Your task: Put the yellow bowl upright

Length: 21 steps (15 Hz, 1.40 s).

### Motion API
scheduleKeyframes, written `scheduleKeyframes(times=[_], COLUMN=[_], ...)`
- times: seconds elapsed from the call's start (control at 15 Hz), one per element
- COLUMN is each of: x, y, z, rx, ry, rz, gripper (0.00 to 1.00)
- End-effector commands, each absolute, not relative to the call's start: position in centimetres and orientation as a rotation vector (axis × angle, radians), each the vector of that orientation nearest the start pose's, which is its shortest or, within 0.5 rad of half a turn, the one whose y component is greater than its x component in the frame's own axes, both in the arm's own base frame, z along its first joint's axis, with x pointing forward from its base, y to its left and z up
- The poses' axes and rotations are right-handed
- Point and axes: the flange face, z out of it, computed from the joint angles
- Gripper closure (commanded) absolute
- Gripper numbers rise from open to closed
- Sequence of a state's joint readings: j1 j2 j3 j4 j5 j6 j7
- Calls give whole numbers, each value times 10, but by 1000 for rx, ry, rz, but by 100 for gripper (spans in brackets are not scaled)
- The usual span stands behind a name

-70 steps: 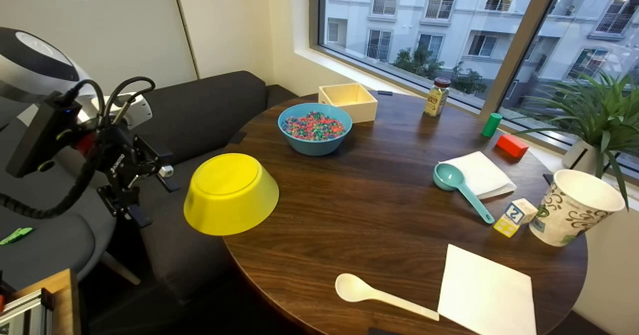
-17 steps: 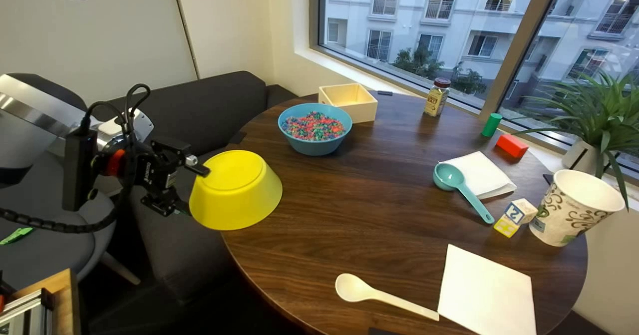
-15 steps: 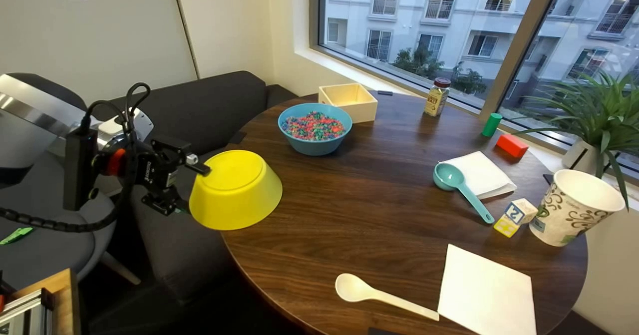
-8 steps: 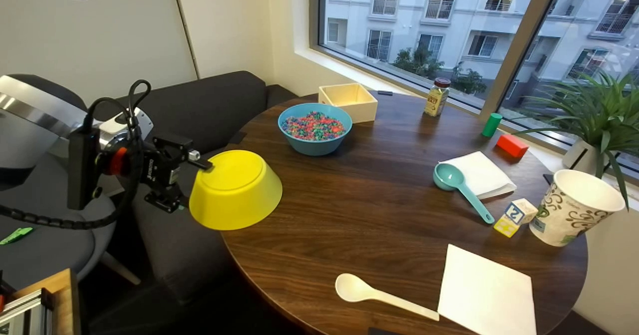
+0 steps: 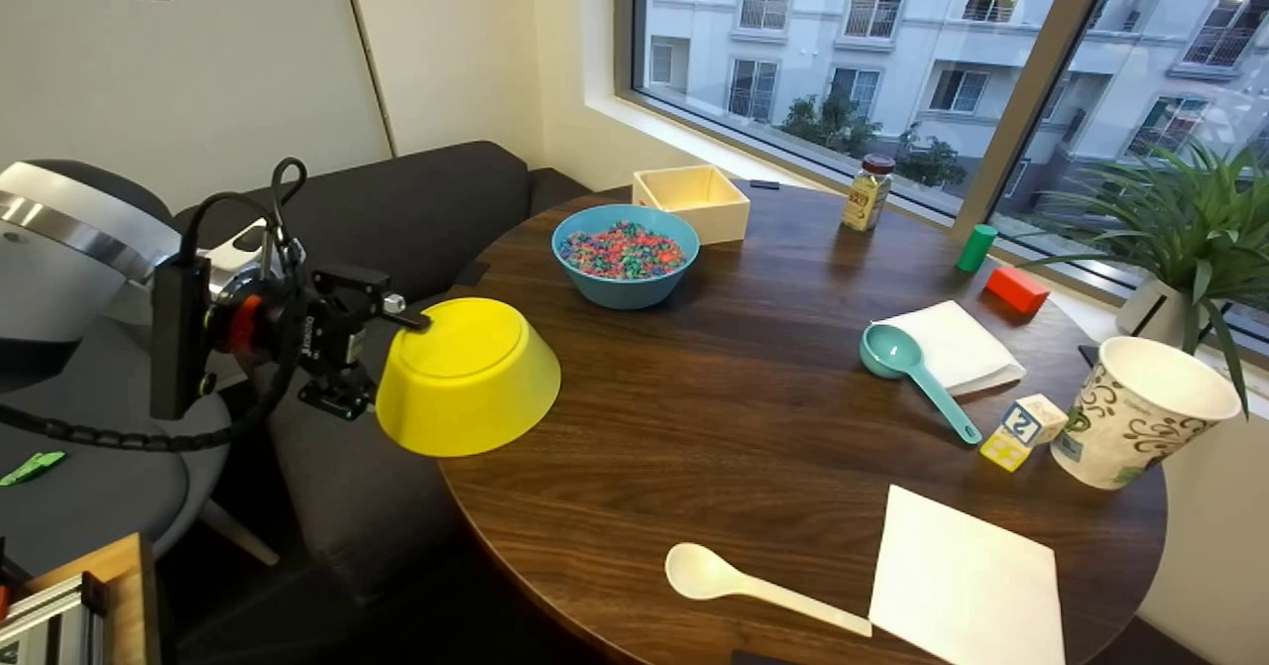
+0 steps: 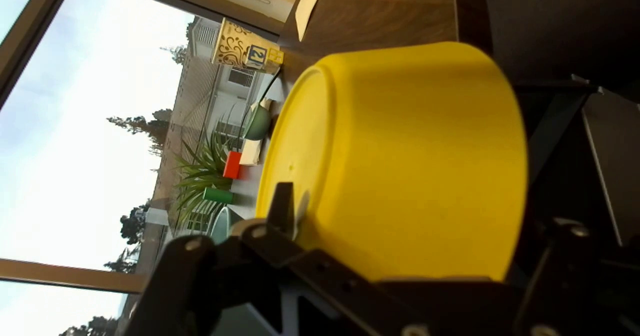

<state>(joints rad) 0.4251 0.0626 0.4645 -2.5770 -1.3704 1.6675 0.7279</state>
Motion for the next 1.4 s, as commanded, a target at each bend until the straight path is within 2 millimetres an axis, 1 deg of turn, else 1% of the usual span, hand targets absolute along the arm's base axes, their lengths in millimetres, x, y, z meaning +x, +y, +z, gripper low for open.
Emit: scheduleKeyframes(times=[0.0, 0.2, 0.4, 0.53, 0.73, 0.93, 1.07, 1.2, 1.33], x=[318, 319, 322, 325, 327, 332, 336, 341, 348], y=[243, 243, 245, 245, 242, 239, 236, 230, 223], z=[243, 244, 251, 259, 265, 278, 288, 299, 310], rx=[1488, 1472, 1451, 1443, 1456, 1475, 1498, 1512, 1539], ry=[949, 941, 921, 904, 894, 868, 847, 818, 787], rz=[318, 333, 364, 377, 379, 390, 398, 401, 401], gripper=[30, 38, 55, 70, 73, 76, 77, 82, 85])
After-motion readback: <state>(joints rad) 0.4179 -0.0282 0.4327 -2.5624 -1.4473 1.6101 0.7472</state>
